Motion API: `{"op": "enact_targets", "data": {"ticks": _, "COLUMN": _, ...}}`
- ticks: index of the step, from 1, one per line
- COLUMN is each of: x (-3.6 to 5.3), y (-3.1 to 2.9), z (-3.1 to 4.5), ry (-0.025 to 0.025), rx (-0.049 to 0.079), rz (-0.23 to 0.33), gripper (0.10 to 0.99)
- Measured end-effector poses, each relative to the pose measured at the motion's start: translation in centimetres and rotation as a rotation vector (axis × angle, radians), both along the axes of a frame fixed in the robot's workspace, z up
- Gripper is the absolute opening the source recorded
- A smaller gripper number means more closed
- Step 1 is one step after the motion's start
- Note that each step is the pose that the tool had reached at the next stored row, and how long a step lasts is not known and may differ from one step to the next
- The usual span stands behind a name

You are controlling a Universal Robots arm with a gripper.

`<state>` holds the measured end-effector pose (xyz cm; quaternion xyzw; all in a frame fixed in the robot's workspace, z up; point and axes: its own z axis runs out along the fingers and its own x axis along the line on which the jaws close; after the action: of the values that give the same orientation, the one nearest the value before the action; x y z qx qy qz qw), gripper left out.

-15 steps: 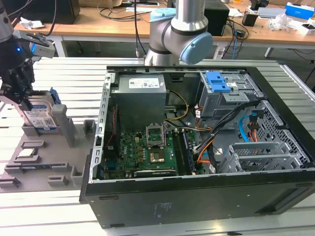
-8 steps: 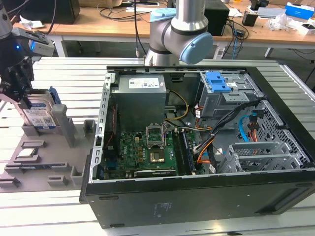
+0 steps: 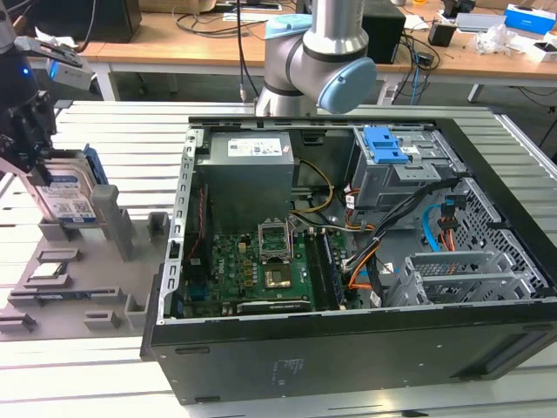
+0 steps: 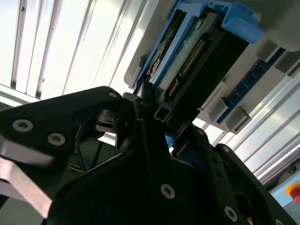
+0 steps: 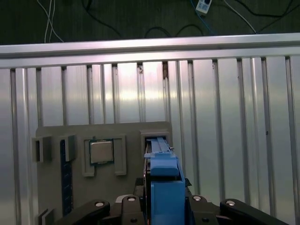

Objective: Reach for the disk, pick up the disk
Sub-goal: 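Pick up the disk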

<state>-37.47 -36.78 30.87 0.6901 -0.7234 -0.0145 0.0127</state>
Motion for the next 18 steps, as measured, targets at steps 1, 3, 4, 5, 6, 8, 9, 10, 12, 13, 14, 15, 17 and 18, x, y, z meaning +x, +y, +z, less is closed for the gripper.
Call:
{"op": "enact_targets", "data": {"ticks": 1, "x": 0.0, "y": 0.01, "z": 0.17, "ry": 0.0, "rx": 0.0, "rz": 0.0, "gripper": 0.365}}
{"op": "enact_targets", "data": {"ticks": 3, "x": 0.02, "y": 0.02, "z": 0.53, "ry": 0.0, "rx": 0.0, "rz": 0.0, "gripper": 0.365}}
{"op": "enact_targets", "data": {"ticks": 4, "x": 0.02, "y": 0.02, "z": 0.66, "ry": 0.0, "rx": 0.0, "rz": 0.0, "gripper": 0.365}}
{"op": "enact_targets", "data": {"ticks": 5, "x": 0.02, "y": 0.03, "z": 0.79, "ry": 0.0, "rx": 0.0, "rz": 0.0, "gripper": 0.365}}
{"op": "enact_targets", "data": {"ticks": 6, "x": 0.03, "y": 0.03, "z": 0.92, "ry": 0.0, "rx": 0.0, "rz": 0.0, "gripper": 0.365}}
{"op": "enact_targets", "data": {"ticks": 8, "x": 0.03, "y": 0.03, "z": 1.11, "ry": 0.0, "rx": 0.0, "rz": 0.0, "gripper": 0.365}}
{"op": "enact_targets", "data": {"ticks": 9, "x": 0.04, "y": 0.03, "z": 1.21, "ry": 0.0001, "rx": 0.0, "rz": 0.0, "gripper": 0.365}}
{"op": "enact_targets", "data": {"ticks": 10, "x": 0.05, "y": 0.03, "z": 1.3, "ry": 0.0, "rx": 0.0, "rz": 0.0, "gripper": 0.365}}
{"op": "enact_targets", "data": {"ticks": 12, "x": 0.06, "y": 0.03, "z": 1.43, "ry": 0.0, "rx": 0.0, "rz": 0.0, "gripper": 0.365}}
{"op": "enact_targets", "data": {"ticks": 13, "x": 0.06, "y": 0.03, "z": 1.51, "ry": 0.0, "rx": 0.0, "rz": 0.0, "gripper": 0.365}}
{"op": "enact_targets", "data": {"ticks": 14, "x": 0.06, "y": 0.03, "z": 1.58, "ry": 0.0, "rx": 0.0, "rz": 0.0, "gripper": 0.365}}
{"op": "enact_targets", "data": {"ticks": 15, "x": 0.08, "y": 0.03, "z": 1.73, "ry": 0.0001, "rx": 0.0, "rz": 0.0, "gripper": 0.365}}
{"op": "enact_targets", "data": {"ticks": 17, "x": 0.1, "y": 0.03, "z": 2.01, "ry": 0.0, "rx": 0.0, "rz": 0.0, "gripper": 0.365}}
{"op": "enact_targets", "data": {"ticks": 18, "x": 0.11, "y": 0.03, "z": 2.14, "ry": 0.0, "rx": 0.0, "rz": 0.0, "gripper": 0.365}}
